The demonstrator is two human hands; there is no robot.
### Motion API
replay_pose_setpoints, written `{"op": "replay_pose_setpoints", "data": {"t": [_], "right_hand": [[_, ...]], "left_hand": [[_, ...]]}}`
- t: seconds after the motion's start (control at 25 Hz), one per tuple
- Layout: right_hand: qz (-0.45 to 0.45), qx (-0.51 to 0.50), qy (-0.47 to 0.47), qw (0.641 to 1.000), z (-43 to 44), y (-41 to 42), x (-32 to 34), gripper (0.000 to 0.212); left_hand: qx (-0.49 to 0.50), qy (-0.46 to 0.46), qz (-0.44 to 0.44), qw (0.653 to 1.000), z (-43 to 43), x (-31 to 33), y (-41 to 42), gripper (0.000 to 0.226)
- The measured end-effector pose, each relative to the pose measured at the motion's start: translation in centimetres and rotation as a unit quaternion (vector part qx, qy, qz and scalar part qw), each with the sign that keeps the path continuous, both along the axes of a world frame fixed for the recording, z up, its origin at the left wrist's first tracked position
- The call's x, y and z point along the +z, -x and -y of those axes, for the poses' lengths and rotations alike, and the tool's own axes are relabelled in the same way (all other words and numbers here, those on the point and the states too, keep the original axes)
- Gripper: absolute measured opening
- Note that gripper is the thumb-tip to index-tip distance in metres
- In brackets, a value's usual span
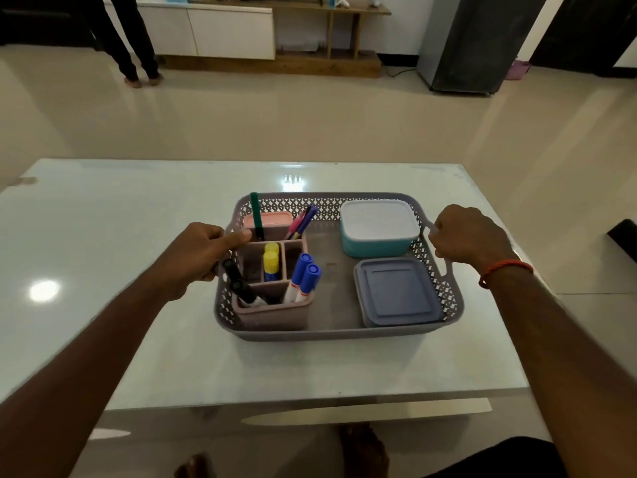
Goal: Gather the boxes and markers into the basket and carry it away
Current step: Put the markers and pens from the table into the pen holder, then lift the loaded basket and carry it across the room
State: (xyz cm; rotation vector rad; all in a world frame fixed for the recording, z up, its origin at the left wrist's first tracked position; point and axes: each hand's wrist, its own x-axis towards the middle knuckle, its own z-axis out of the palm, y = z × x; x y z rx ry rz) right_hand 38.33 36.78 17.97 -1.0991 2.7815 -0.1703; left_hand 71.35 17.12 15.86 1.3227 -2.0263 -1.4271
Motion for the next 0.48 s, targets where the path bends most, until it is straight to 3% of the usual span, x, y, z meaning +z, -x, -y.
{"op": "replay_pose_setpoints", "data": {"t": [0.28,0.48], "right_hand": [[0.048,0.033,0.053,0.997,3.0,-1.9,-1.7,0.018],[0.006,0.033,0.056,0.998,3.8,-2.4,-2.0,0.022]], "left_hand": [[0.066,0.031,-0.022,0.997,2.4,-0.5,-1.9,0.056],[0.094,0.047,-0.041,0.994,2.7,-1.3,-1.4,0.054]]}}
